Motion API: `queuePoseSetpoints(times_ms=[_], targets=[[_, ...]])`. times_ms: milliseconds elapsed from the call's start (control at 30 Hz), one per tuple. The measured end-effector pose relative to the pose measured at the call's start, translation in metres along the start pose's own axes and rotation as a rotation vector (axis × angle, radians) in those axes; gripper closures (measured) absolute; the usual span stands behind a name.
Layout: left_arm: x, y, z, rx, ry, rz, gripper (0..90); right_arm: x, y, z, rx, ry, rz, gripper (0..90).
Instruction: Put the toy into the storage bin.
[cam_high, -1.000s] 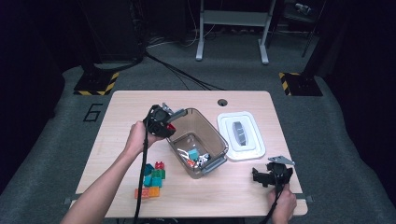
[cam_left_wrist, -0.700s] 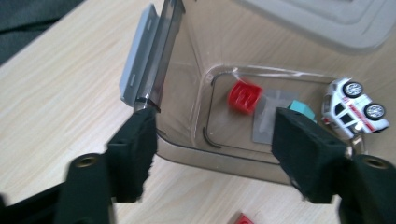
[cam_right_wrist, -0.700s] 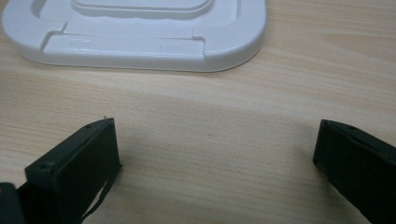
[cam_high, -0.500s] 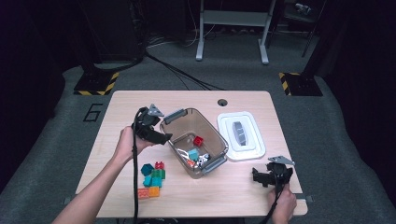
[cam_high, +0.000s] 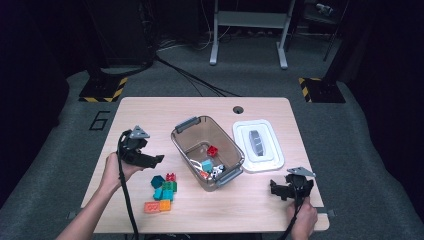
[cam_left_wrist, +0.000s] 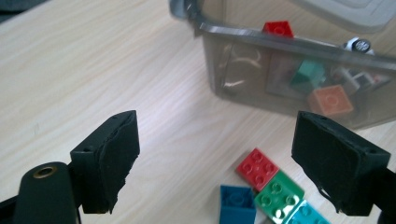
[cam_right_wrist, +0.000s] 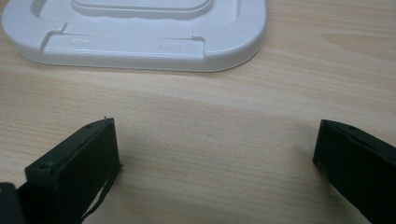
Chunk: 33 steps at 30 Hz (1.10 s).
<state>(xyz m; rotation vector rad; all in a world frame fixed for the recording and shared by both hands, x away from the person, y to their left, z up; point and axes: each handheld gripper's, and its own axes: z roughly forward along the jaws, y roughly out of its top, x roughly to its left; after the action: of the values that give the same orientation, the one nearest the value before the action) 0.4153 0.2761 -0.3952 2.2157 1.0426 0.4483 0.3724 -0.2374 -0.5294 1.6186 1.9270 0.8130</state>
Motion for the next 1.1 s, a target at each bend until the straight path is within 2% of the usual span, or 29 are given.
queuePoseSetpoints(times_ms=[233, 267, 367, 400, 467, 500, 533, 733, 800, 833, 900, 1100], targets=[[0.009, -0.03, 0.006, 0.0, -0.001, -0.069, 14.5, 0.0, 0.0, 0.0, 0.0, 0.0, 0.0, 0.0], [0.011, -0.034, 0.007, 0.008, -0.001, -0.064, 14.5, -0.001, 0.0, 0.0, -0.003, 0.001, -0.01, 0.0], [0.014, -0.042, 0.01, 0.01, 0.001, -0.091, 14.4, 0.0, 0.0, 0.0, -0.003, 0.001, -0.008, 0.0], [0.015, -0.045, 0.011, -0.003, 0.007, -0.106, 14.3, 0.0, 0.0, 0.0, -0.003, 0.0, -0.007, 0.0], [0.018, -0.048, 0.011, 0.011, 0.008, -0.11, 14.2, -0.001, 0.0, 0.0, -0.004, 0.001, -0.01, 0.0], [0.017, -0.05, 0.013, -0.007, 0.01, -0.131, 14.2, -0.001, 0.0, 0.0, -0.004, 0.001, -0.01, 0.0], [0.019, -0.051, 0.012, 0.012, 0.004, -0.121, 14.3, 0.0, 0.0, 0.0, -0.006, 0.001, -0.006, 0.0], [0.019, -0.058, 0.021, 0.011, 0.014, -0.145, 14.3, 0.0, 0.0, 0.0, -0.001, 0.0, -0.003, 0.0], [0.018, -0.059, 0.025, 0.038, 0.002, -0.134, 14.3, -0.001, 0.0, 0.0, -0.003, 0.001, -0.009, 0.0], [0.015, -0.06, 0.029, 0.03, 0.003, -0.146, 14.2, -0.001, 0.0, 0.0, -0.003, 0.001, -0.009, 0.0], [0.01, -0.062, 0.034, 0.035, -0.01, -0.147, 14.2, -0.001, 0.0, 0.0, -0.004, 0.001, -0.009, 0.0], [-0.003, -0.066, 0.046, 0.078, -0.032, -0.091, 14.2, -0.001, 0.0, 0.0, -0.004, 0.001, -0.009, 0.0]])
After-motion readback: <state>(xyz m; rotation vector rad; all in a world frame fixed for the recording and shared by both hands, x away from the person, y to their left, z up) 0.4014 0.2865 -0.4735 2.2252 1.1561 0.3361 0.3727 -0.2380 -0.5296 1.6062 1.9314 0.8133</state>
